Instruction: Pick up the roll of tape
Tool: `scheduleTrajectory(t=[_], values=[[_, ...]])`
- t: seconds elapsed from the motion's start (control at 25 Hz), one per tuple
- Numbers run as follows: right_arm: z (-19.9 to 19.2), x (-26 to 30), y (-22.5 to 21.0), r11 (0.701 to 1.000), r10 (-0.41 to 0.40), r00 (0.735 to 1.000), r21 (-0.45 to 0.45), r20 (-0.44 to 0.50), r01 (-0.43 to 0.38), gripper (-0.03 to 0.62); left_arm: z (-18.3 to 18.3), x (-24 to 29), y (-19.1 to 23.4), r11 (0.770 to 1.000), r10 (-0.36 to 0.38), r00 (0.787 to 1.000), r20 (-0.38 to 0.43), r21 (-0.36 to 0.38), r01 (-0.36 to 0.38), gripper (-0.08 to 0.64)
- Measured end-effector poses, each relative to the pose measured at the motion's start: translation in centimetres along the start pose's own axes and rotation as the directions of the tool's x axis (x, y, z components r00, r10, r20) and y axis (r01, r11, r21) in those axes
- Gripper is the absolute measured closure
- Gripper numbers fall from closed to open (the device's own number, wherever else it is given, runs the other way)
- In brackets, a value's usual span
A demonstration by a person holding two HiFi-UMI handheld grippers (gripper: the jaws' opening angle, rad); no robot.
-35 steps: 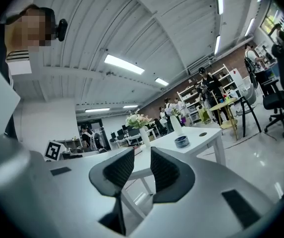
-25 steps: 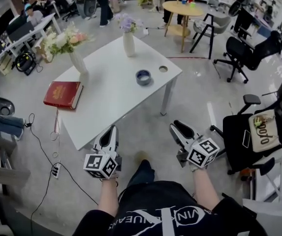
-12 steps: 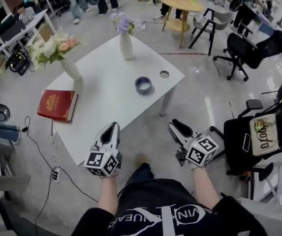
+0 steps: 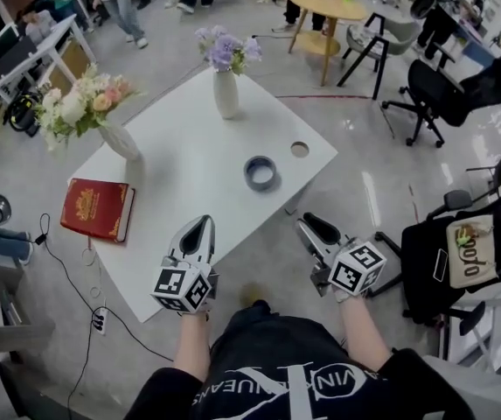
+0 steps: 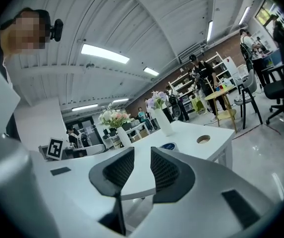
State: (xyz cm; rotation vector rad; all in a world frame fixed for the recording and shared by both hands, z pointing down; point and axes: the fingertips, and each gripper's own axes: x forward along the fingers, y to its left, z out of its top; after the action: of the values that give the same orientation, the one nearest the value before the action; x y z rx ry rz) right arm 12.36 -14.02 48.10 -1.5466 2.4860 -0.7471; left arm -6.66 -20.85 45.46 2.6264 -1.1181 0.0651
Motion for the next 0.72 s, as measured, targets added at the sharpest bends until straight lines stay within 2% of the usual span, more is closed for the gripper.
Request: scheduleTrajectory(t=[0.16,0.32,0.56,0.72], values=[[0.6,2.1,-1.3,1.000,-0.007,1.000,0.001,-0.008,0.007,0.480,0.5,2.4,1.3,1.000,-0.010,1.000,0.000,0.000,0.010,0.560],[0.8,3.2,-2.2,0.999,-0.003,1.000,0.050,-0.012,0.003,0.480,0.0,3.8,1.9,1.000,-0.013,1.000,-0.015,-0.012,0.013,0.560],[0.3,4.6,-4.2,0.999,0.013,0.997,0.039,-0.070,-0.010,0.480,-1.6,5.7,2.5,0.999,0.009,0.999,-0.051,-0.040,-0.011,0.560],[0.3,7.1,-5.5,0.996,0.054,0.992,0.071,-0.115,-0.046,0.480,-1.6,6.8,3.3,0.997,0.046,0.998,-0.053,-0.057,-0.049,0.560]])
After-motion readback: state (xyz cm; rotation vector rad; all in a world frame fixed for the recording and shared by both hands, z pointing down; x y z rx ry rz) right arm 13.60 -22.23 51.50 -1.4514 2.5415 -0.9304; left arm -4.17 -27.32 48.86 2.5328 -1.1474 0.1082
